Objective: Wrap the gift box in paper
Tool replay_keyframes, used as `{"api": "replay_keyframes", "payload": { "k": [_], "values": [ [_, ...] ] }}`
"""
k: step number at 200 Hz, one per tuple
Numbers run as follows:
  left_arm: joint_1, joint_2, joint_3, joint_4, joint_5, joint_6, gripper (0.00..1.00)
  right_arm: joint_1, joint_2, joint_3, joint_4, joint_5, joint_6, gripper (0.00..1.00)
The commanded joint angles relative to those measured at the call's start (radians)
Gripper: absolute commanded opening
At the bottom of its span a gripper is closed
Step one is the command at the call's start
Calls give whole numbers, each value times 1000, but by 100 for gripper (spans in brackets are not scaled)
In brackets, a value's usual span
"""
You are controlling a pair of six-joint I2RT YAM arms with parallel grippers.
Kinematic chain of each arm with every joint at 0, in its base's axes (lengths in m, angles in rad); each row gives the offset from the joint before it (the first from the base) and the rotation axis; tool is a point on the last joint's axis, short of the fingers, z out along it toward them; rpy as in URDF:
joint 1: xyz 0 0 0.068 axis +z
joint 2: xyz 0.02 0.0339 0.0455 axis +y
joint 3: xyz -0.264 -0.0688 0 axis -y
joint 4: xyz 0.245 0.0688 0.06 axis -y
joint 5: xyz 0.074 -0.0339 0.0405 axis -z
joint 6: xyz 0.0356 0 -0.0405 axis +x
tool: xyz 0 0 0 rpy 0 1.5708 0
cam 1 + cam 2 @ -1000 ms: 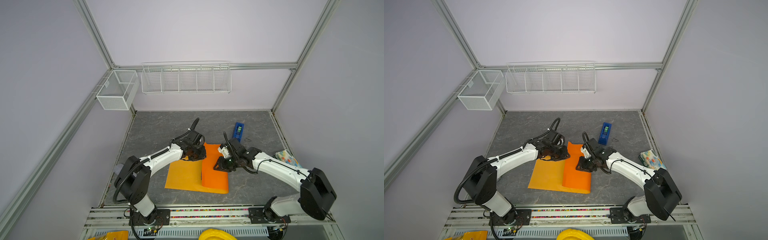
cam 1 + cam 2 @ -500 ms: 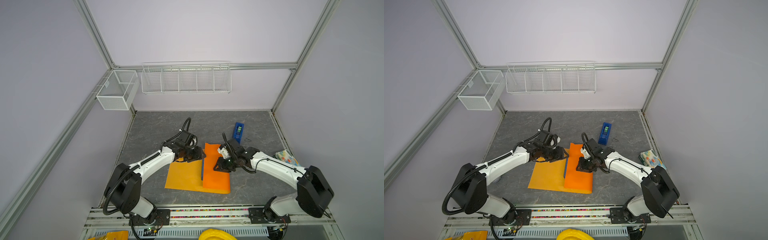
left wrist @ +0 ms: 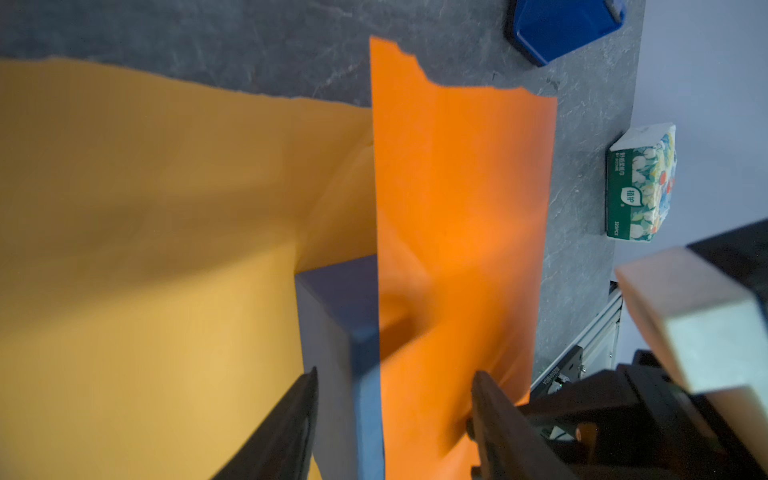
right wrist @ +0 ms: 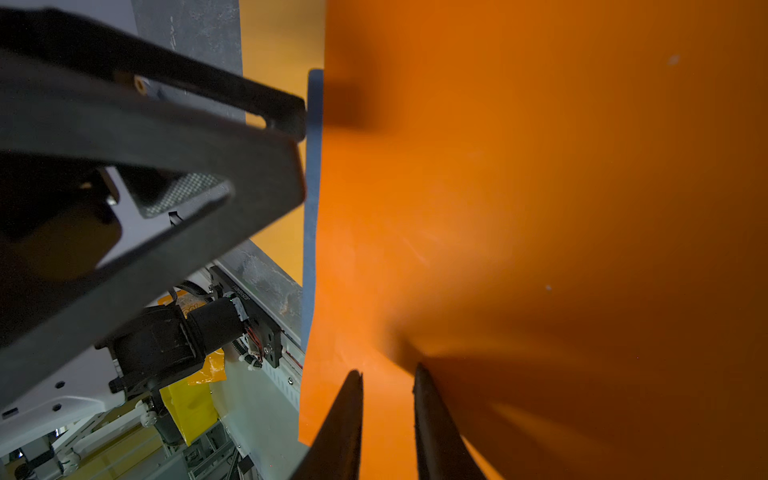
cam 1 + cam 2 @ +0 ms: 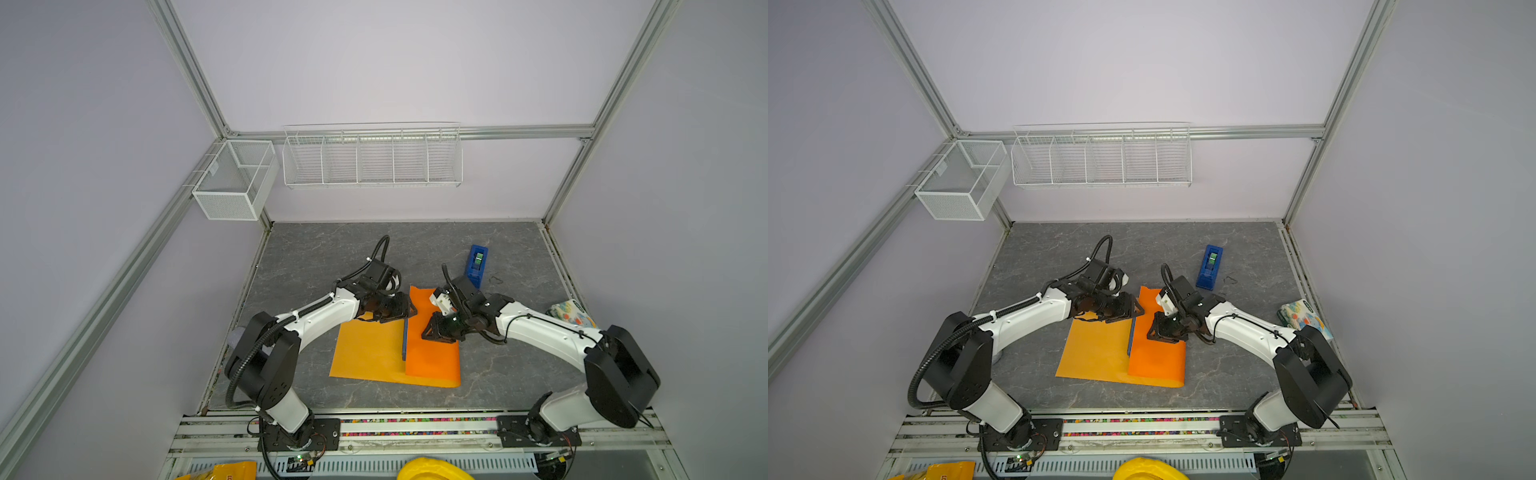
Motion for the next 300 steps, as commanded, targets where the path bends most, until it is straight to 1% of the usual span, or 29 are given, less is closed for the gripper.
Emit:
{"api": "replay_keyframes", "payload": {
  "k": [1, 33, 58, 88, 118, 151, 188, 199, 215, 226, 258, 284, 300],
  "values": [
    [14, 65, 88, 3, 11, 65, 59, 2, 20, -17, -24, 15, 4, 26],
    [19, 146, 145, 51, 128, 60, 58, 2, 6, -21, -30, 24, 4, 26],
    [18, 134, 132, 104, 187, 41, 57, 2, 0, -23, -33, 27, 6, 26],
    [19, 88, 98, 122, 207, 24, 55, 2, -5, -28, -33, 28, 6, 26],
    [18, 48, 36, 135, 216, -2, 51, 2, -1, -28, -30, 27, 4, 26],
    [13, 18, -38, 144, 217, -15, 50, 1, 6, -23, -31, 24, 0, 26],
    [8, 0, -106, 208, 247, -49, 41, 0, 12, -15, -33, 21, -5, 26],
    [6, -10, -116, 202, 241, -50, 39, 1, 9, -17, -32, 23, -4, 26],
    [6, -28, -128, 186, 230, -49, 34, 1, 4, -20, -34, 26, -2, 26],
    [6, -37, -132, 171, 221, -44, 29, 1, 1, -20, -35, 27, -2, 26],
    [5, -64, -142, 138, 201, -38, 21, 0, -1, -17, -39, 27, -2, 26],
    [4, -68, -134, 115, 192, -25, 9, 0, -7, -11, -43, 28, 0, 26],
    [3, -71, -110, 78, 168, -14, 5, 1, -25, 1, -51, 29, -2, 26]
  ]
}}
